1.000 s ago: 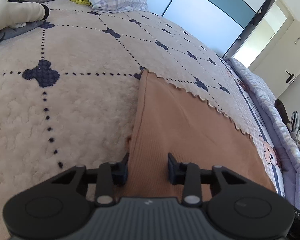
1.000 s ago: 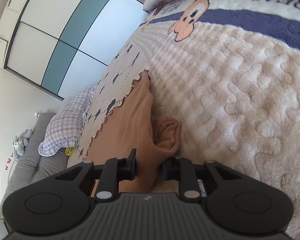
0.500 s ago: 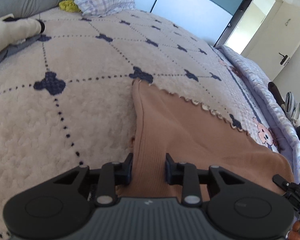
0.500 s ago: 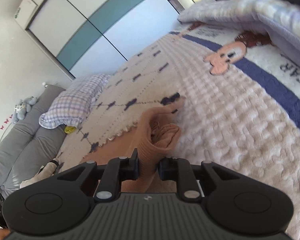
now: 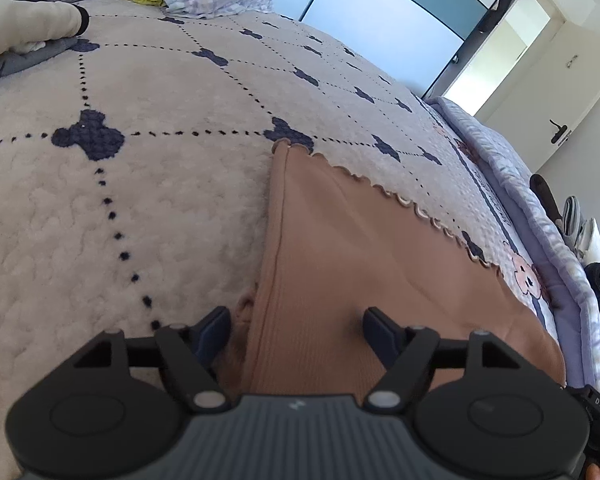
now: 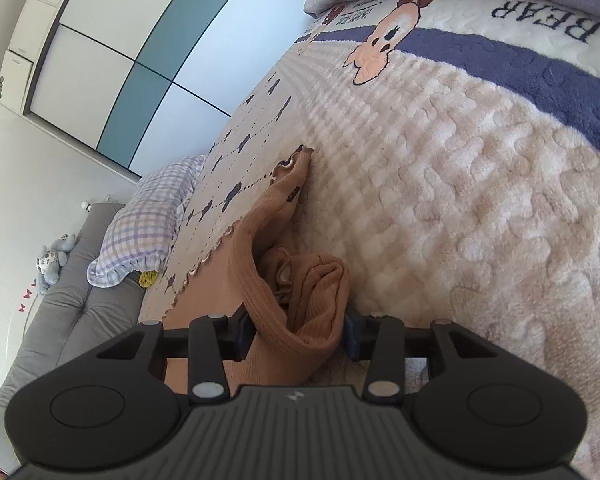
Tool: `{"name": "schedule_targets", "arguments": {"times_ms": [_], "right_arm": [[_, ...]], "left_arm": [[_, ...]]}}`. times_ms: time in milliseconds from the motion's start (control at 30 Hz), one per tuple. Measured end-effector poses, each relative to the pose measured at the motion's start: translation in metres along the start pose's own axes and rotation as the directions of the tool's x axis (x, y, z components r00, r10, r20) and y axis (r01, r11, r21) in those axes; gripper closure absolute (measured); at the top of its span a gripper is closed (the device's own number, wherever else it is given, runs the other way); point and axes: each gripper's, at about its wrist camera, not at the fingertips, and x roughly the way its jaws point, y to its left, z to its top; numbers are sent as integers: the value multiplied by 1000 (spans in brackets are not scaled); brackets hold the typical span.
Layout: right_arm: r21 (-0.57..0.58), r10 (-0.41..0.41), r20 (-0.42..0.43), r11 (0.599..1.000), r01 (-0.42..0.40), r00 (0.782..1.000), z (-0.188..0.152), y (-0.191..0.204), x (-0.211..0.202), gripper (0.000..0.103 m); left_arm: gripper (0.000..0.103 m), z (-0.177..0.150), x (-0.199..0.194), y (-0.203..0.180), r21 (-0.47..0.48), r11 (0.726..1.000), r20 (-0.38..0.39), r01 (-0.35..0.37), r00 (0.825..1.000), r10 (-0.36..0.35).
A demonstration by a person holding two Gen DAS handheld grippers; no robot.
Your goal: Fold clothes
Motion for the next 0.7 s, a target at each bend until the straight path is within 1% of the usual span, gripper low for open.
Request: {"name": "schedule_targets", "arguments": {"times_ms": [100,200,267,300,333,367,400,433,500,567,633,700], "right_arm": [[-3,7,13,1000,-7,1000,-2,-1,2,58],[-38,-11,28,999,12,1000,-5,3,5,58],[-59,-23,38,998,26,999,-6,5,7,61],[-63,-30,39,997,32,999,-6,6,7,62],[-68,-37,40,997,39,999,-6,7,8,67],[-68,-43,37,997,45,998,-6,9,8,70],[-69,-48,34,996,50,998,-5,11,8,74],[-80,-54,36,995,57,998,-4,14,7,78],[-138,-67,52,988,74,996,-2,28,1,80],[-217,-78,74,972,92,994,1,47,-6,81],[-294,-88,102,949,114,991,5,70,-15,82],[-356,-81,138,926,126,987,12,92,-30,82]], "left_arm": [[19,-4,2,-11,50,999,7,-8,1000,8],[21,-6,2,-12,64,998,13,-7,1000,6],[36,-4,2,-9,45,999,21,-13,1000,12],[50,-3,1,-7,33,999,26,-17,1000,16],[63,-1,0,-6,21,1000,25,-12,1000,12],[68,0,-1,-6,10,1000,23,-5,1000,5],[70,2,-2,-7,-2,1000,21,3,1000,-3],[72,3,-5,-10,10,1000,23,-2,1000,2],[73,7,-14,-22,59,998,39,-13,999,10],[73,14,-26,-34,92,996,52,-5,999,0],[74,22,-41,-43,111,994,66,20,997,-27],[74,29,-59,-51,130,990,82,55,994,-67]]}}
